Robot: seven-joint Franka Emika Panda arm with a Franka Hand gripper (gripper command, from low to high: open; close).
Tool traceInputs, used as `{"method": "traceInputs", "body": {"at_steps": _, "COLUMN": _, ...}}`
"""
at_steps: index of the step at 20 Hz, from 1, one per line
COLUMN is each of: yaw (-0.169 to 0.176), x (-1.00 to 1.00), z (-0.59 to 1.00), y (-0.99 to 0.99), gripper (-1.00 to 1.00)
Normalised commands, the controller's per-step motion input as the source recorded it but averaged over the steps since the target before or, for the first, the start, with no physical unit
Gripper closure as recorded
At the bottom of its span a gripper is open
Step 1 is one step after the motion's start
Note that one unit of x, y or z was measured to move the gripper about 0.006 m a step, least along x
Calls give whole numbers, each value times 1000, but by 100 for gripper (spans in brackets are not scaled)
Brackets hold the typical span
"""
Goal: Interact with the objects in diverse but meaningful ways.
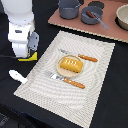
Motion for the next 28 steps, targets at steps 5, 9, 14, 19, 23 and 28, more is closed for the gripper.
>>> {"method": "traceInputs", "body": {"at_steps": 5, "yaw": 44, "x": -324, "z": -131, "y": -297, "gripper": -100}}
{"method": "traceInputs", "body": {"at_steps": 9, "yaw": 51, "x": -240, "z": -212, "y": -75, "gripper": -100}}
{"method": "traceInputs", "body": {"at_steps": 14, "yaw": 55, "x": -239, "z": -268, "y": -46, "gripper": -100}}
{"method": "traceInputs", "body": {"at_steps": 19, "yaw": 58, "x": -107, "z": -245, "y": -4, "gripper": -100}}
{"method": "traceInputs", "body": {"at_steps": 23, "yaw": 50, "x": -86, "z": -212, "y": 0, "gripper": -100}}
{"method": "traceInputs", "body": {"at_steps": 28, "yaw": 45, "x": -87, "z": -194, "y": -4, "gripper": 100}}
